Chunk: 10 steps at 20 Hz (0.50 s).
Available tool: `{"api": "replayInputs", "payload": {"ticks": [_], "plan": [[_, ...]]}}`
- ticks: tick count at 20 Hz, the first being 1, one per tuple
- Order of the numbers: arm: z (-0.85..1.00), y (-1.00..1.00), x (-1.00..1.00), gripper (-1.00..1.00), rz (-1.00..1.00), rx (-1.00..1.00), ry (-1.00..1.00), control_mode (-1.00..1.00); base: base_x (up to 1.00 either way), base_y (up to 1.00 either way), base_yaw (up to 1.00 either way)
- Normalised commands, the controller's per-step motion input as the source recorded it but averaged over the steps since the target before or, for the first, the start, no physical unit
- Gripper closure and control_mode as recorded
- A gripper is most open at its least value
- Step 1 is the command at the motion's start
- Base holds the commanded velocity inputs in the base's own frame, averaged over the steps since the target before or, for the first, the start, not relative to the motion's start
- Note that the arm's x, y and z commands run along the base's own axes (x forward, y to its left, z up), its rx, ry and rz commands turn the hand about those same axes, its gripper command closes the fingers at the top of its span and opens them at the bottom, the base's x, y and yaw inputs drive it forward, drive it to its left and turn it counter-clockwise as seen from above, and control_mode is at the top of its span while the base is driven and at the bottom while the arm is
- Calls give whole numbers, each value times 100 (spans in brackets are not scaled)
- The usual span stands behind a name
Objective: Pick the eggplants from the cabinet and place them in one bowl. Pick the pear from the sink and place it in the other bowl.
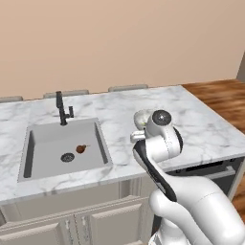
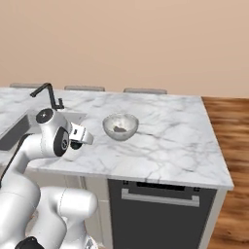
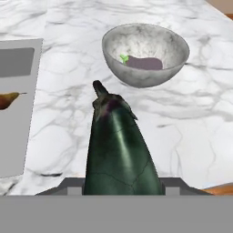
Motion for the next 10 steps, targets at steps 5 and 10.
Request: {"api": "replayInputs", "payload": {"ticks": [5, 10], "plan": [[0, 0, 0, 100, 0, 0, 0, 100, 31, 21, -8], [0, 0, 0, 100, 0, 0, 0, 100, 24, 18, -6]]}}
